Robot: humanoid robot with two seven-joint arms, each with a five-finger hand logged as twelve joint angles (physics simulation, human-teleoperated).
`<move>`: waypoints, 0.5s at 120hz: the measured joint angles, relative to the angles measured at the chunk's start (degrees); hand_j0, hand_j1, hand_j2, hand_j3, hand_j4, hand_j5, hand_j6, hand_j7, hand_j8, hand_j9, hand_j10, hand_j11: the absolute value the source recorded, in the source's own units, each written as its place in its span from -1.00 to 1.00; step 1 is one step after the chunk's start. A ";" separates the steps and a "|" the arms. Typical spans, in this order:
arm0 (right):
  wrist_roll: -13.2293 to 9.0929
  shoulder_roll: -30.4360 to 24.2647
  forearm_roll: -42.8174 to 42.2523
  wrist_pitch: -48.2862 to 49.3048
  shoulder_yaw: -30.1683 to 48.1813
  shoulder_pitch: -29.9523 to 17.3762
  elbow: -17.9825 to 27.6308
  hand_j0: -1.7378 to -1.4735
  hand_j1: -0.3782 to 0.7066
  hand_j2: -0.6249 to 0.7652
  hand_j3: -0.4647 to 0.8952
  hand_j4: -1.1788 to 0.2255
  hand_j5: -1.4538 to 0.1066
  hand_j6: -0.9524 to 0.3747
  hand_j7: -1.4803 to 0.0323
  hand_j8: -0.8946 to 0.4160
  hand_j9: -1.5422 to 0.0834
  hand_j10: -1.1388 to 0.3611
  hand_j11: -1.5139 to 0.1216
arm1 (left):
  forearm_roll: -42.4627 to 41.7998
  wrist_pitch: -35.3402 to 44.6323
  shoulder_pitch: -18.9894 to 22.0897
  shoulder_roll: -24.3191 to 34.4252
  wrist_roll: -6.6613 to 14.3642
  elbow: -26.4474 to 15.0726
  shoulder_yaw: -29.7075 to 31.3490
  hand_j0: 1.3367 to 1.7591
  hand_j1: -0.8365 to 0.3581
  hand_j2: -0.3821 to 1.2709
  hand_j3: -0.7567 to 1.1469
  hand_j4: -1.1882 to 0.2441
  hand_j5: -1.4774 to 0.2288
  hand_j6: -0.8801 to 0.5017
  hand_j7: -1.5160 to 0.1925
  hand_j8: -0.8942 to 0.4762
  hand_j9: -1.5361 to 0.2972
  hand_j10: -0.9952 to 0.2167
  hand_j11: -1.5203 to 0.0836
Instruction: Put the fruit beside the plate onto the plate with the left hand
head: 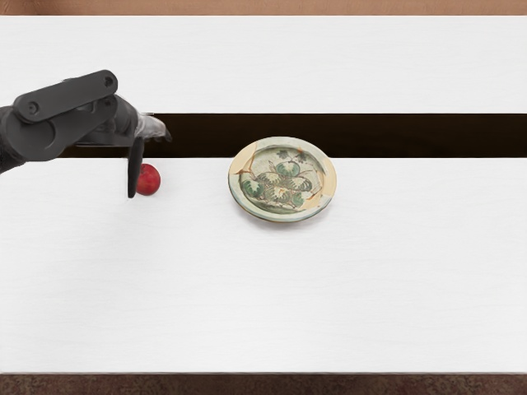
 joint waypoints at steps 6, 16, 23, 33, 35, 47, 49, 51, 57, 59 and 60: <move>0.00 0.00 0.00 0.00 0.00 0.00 0.00 -0.40 -0.92 -0.10 -0.32 0.66 0.84 0.42 0.94 0.35 0.88 0.50 0.83 | 1.26 3.41 1.03 -0.02 0.00 -1.22 0.77 0.52 0.82 -0.52 -0.20 0.54 0.61 0.15 0.65 0.18 0.56 0.50 0.76; 0.00 0.00 0.01 0.00 0.00 0.00 0.00 -0.40 -0.92 -0.10 -0.32 0.66 0.84 0.42 0.94 0.35 0.88 0.50 0.83 | 2.78 7.81 1.95 0.56 0.00 -3.93 1.77 0.52 0.78 -0.51 -0.21 0.51 0.58 0.12 0.62 0.15 0.53 0.47 0.73; 0.00 0.00 0.00 0.00 0.00 0.01 0.00 -0.40 -0.92 -0.10 -0.32 0.66 0.84 0.42 0.94 0.35 0.88 0.50 0.83 | 3.32 9.90 1.96 0.67 0.00 -5.86 2.39 0.52 0.76 -0.51 -0.21 0.50 0.56 0.10 0.60 0.13 0.51 0.45 0.71; 0.00 0.00 0.00 0.00 0.00 0.01 0.00 -0.40 -0.92 -0.10 -0.32 0.66 0.84 0.42 0.94 0.35 0.88 0.50 0.83 | 3.76 12.00 1.96 2.41 0.00 -9.11 3.19 0.52 0.73 -0.51 -0.20 0.48 0.54 0.08 0.58 0.11 0.49 0.43 0.69; 0.00 0.00 0.00 0.00 0.00 0.01 0.00 -0.40 -0.92 -0.10 -0.32 0.66 0.84 0.42 0.94 0.35 0.88 0.50 0.83 | 3.81 12.37 1.96 2.94 0.00 -9.84 3.34 0.52 0.73 -0.50 -0.20 0.47 0.53 0.08 0.58 0.11 0.49 0.42 0.69; 0.00 0.00 0.00 0.00 0.00 0.01 0.00 -0.40 -0.92 -0.10 -0.32 0.66 0.84 0.42 0.94 0.35 0.88 0.50 0.83 | 4.01 13.97 2.51 4.23 0.00 -12.74 4.28 0.52 0.70 -0.50 -0.21 0.46 0.52 0.06 0.56 0.09 0.48 0.41 0.67; 0.00 0.00 0.00 0.00 0.00 0.01 0.00 -0.40 -0.92 -0.10 -0.32 0.66 0.84 0.42 0.94 0.35 0.88 0.50 0.83 | 4.03 14.19 2.67 4.27 0.00 -13.10 4.41 0.52 0.70 -0.50 -0.20 0.46 0.51 0.06 0.56 0.09 0.47 0.40 0.66; 0.00 0.00 0.00 0.00 0.00 0.01 0.00 -0.40 -0.92 -0.10 -0.32 0.66 0.84 0.42 0.94 0.35 0.88 0.50 0.83 | 4.05 14.40 2.85 4.28 0.00 -13.40 4.56 0.52 0.70 -0.50 -0.21 0.45 0.51 0.06 0.56 0.09 0.47 0.40 0.66; 0.00 0.00 0.00 0.00 0.00 0.01 0.00 -0.40 -0.92 -0.10 -0.32 0.66 0.84 0.42 0.94 0.35 0.88 0.50 0.83 | 4.43 14.92 2.96 4.29 0.00 -14.05 4.94 0.52 0.68 -0.50 -0.20 0.44 0.50 0.05 0.54 0.08 0.46 0.39 0.65; 0.00 0.00 0.01 0.00 0.00 0.01 0.00 -0.40 -0.92 -0.10 -0.32 0.66 0.84 0.42 0.94 0.35 0.88 0.50 0.83 | 4.65 15.04 3.00 4.29 0.00 -14.21 5.05 0.52 0.67 -0.50 -0.20 0.44 0.49 0.04 0.54 0.07 0.46 0.38 0.64; 0.00 0.00 0.01 0.00 0.00 0.01 0.00 -0.40 -0.92 -0.10 -0.32 0.66 0.84 0.42 0.94 0.35 0.88 0.50 0.83 | 4.74 15.10 3.01 4.29 0.00 -14.28 5.09 0.52 0.67 -0.50 -0.20 0.43 0.49 0.04 0.53 0.07 0.45 0.38 0.64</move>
